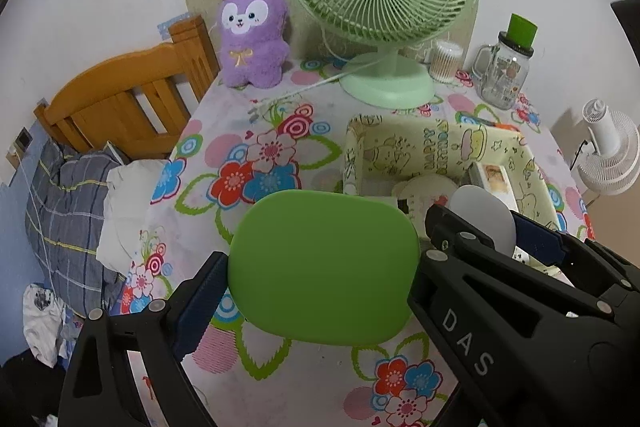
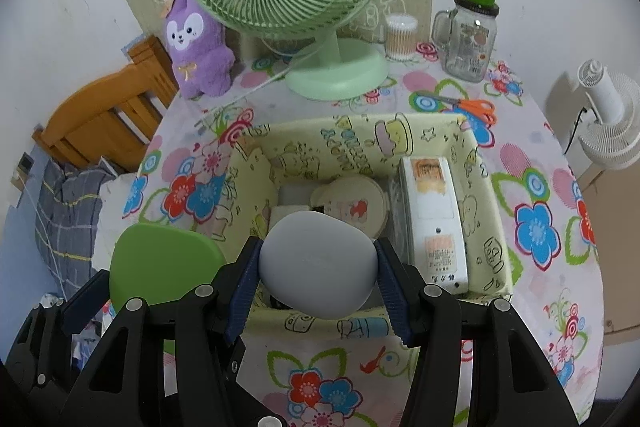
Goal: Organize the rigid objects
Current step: 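Carry the green case and white item over the fabric basket with both tools, then open the right tool to drop the white item while the left lowers the green case in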
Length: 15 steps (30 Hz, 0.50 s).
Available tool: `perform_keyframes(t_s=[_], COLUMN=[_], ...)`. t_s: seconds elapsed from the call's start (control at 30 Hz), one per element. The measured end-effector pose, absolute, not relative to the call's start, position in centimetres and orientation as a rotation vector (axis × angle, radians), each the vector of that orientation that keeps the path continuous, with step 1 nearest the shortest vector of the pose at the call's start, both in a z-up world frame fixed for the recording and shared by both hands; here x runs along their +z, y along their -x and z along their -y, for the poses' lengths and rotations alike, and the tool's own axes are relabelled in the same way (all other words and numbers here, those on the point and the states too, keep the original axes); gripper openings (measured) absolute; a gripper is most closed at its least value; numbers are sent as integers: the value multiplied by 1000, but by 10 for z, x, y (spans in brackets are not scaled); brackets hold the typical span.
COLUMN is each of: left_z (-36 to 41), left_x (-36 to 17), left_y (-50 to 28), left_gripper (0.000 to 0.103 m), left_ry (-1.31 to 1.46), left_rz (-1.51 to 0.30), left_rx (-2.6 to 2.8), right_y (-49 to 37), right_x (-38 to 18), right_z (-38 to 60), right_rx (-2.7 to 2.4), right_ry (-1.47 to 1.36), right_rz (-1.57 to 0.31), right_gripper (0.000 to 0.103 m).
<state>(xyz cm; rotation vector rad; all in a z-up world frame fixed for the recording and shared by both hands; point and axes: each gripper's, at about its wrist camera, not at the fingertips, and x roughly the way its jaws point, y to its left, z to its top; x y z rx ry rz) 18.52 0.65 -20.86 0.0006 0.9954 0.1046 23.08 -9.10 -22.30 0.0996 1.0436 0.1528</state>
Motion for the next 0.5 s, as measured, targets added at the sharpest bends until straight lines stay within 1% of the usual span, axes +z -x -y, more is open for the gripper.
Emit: perform_keyframes(t_s=[0.2,0.3,0.5], left_z=[-3,-1,13], left_x=[-210,-207,-201], left_y=[-184,-183,-184], left_gripper=[95,95,95], left_ry=[9,8,-4], left_rz=[-1003,-994,-981], left_rx=[90,83,50], right_y=[-229,-229,-226], right_x=[-226,-223,-213], right_z=[95,97,110], right_rx=[144,147,112], right_ry=[-109,-108,-115], right_rz=[-1063,-1060,-1039], right_gripper=[61,77,78])
